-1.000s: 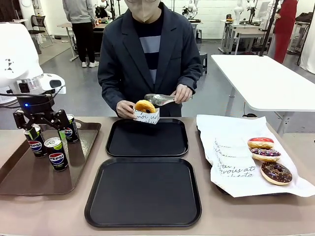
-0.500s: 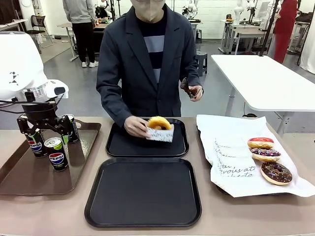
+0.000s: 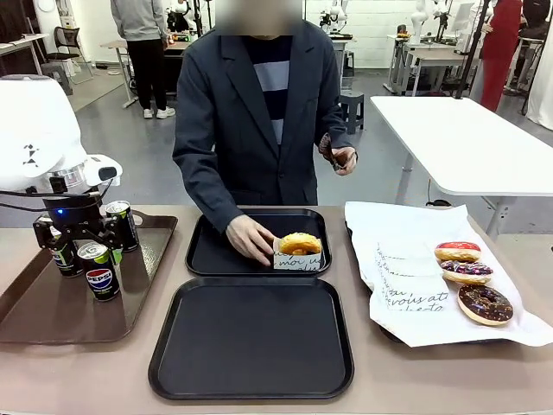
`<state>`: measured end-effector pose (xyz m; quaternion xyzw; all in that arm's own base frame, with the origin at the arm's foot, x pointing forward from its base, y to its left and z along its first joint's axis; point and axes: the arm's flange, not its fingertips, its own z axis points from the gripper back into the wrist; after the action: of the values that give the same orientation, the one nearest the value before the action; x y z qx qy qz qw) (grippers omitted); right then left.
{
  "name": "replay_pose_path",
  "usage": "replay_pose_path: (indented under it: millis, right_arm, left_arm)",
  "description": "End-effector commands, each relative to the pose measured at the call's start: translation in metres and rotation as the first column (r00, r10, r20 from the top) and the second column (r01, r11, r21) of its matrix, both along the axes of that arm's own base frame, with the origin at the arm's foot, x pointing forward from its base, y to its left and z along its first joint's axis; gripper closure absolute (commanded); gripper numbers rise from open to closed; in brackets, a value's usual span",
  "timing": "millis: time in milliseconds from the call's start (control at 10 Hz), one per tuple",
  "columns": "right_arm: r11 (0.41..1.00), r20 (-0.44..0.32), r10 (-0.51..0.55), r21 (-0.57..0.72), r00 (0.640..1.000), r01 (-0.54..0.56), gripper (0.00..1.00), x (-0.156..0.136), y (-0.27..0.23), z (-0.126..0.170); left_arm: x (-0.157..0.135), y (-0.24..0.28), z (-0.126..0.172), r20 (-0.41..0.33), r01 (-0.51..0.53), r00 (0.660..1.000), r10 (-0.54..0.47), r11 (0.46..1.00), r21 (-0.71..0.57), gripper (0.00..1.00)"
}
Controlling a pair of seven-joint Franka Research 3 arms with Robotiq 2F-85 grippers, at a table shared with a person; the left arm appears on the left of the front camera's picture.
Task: Set up donuts and drinks on trays.
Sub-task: Pick up one Pepsi coke and place it on the Flat Tray.
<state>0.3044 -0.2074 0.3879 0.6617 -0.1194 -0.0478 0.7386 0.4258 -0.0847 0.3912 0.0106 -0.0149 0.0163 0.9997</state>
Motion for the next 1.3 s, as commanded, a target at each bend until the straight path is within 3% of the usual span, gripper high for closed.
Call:
replay_pose_path:
  millis: [0,500,600,700,800,900,1100,1200]
  right_arm:
    - [1.0,0.02,0.002,0.011,1.0,-0.002,0.0,0.0001,-0.0004,-0.0009]
    - [1.0,0.02,0.002,0.011,1.0,-0.002,0.0,0.0001,-0.0004,-0.0009]
    - [1.0,0.02,0.002,0.011,1.0,-0.002,0.0,0.0001,-0.0004,-0.0009]
    - [1.0,0.02,0.002,0.011,1.0,-0.002,0.0,0.0001,-0.0004,-0.0009]
    - [1.0,0.02,0.002,0.011,1.0,-0.002,0.0,0.0001,-0.0004,-0.0009]
    - [1.0,0.02,0.002,0.011,1.0,-0.002,0.0,0.0001,-0.0004,-0.0009]
    - [1.0,0.02,0.002,0.011,1.0,-0.002,0.0,0.0001,-0.0004,-0.0009]
    - [1.0,0.02,0.002,0.011,1.0,-0.002,0.0,0.0001,-0.0004,-0.0009]
  left_arm:
    - [0.0003,-0.0015,-0.0046,0.036,-0.034,0.999,0.034,0.999,0.003,0.0]
    - [0.0051,-0.0024,-0.0128,0.032,-0.037,0.999,0.037,0.999,0.008,0.0]
    - [0.0056,-0.0027,-0.013,0.036,-0.027,0.999,0.027,1.0,0.004,0.42]
    - [0.0054,-0.0029,-0.0118,0.038,-0.031,0.999,0.03,1.0,0.001,0.52]
    - [0.0055,-0.0031,-0.0111,0.036,-0.036,0.999,0.036,0.999,-0.003,0.95]
    - [0.0053,-0.0032,-0.0101,0.033,-0.039,0.999,0.039,0.999,-0.005,1.0]
    - [0.0051,-0.0033,-0.0069,0.022,-0.049,0.999,0.05,0.999,-0.012,1.0]
    - [0.0054,-0.0033,-0.0061,0.017,-0.055,0.998,0.055,0.998,-0.012,0.87]
